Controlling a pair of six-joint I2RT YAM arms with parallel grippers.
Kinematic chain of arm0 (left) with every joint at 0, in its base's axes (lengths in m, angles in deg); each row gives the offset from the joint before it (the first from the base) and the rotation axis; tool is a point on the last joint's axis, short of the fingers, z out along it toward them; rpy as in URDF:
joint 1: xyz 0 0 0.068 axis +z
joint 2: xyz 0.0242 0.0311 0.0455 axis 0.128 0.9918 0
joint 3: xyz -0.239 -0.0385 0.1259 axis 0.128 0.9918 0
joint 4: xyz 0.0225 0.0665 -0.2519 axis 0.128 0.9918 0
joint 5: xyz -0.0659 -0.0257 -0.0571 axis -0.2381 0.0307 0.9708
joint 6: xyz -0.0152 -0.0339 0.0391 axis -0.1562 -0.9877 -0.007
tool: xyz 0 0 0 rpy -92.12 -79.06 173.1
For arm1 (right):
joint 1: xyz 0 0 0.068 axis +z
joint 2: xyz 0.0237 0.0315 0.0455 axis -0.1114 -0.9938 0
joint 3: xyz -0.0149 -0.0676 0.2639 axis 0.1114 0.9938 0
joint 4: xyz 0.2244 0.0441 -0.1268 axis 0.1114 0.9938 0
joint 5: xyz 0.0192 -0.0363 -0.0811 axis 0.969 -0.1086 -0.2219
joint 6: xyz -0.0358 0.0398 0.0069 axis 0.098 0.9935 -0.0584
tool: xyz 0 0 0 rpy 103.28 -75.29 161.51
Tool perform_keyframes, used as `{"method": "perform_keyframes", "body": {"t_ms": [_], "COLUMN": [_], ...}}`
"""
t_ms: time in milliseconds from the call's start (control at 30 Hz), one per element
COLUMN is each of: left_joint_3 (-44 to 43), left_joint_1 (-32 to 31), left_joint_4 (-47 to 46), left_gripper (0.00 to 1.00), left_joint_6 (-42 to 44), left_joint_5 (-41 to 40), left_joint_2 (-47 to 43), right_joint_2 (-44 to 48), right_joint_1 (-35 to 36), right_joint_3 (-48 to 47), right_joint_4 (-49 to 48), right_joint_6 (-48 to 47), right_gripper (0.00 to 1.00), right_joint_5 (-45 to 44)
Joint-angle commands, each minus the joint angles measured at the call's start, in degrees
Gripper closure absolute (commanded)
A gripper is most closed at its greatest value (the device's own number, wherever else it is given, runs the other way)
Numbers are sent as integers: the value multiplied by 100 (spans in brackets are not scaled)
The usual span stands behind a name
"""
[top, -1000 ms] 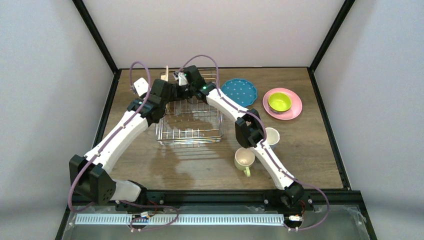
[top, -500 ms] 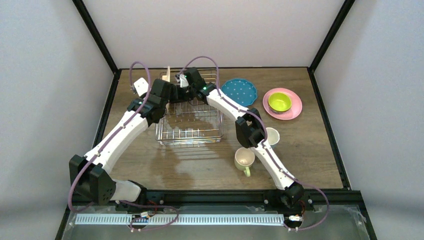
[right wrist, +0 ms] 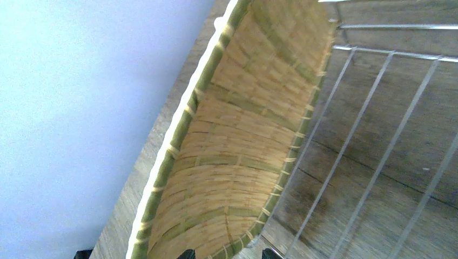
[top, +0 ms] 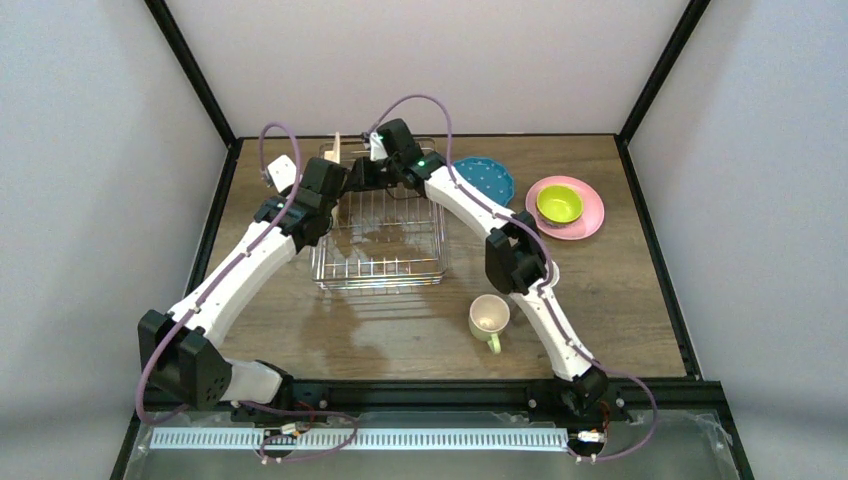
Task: Load the mixed dishes into the dish rack
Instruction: Adjust the plate in the dish rack, then grab the plate at the corner of the board.
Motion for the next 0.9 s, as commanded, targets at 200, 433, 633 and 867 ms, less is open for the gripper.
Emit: {"method": "perform_keyframes", "body": {"t_ms": [200,433,633,867], "left_joint_3": [-114,-137,-158,-136], "left_joint_1": [13,16,16,14], "left_joint_4": [-167,-313,-479,-652], "left_gripper": [1,0,0,0], "left_joint_6": [168,326,393,401], "left_joint_5": [331,524,736,1018], "left_joint_2": [-45,-53,-108,-156], "right_joint_2": [1190,1928,2597,3261], "right_joint_1": [-335,-567,-798,-1201], "right_joint_3": [934,1410,1785,2539], "right_joint_4": [508,839,1164,1400], "right_joint_6": [-418,-552,-561,-365], "right_gripper": [28,23,18,12], "right_joint_5": [-806,-1511,-2430,-3103]}}
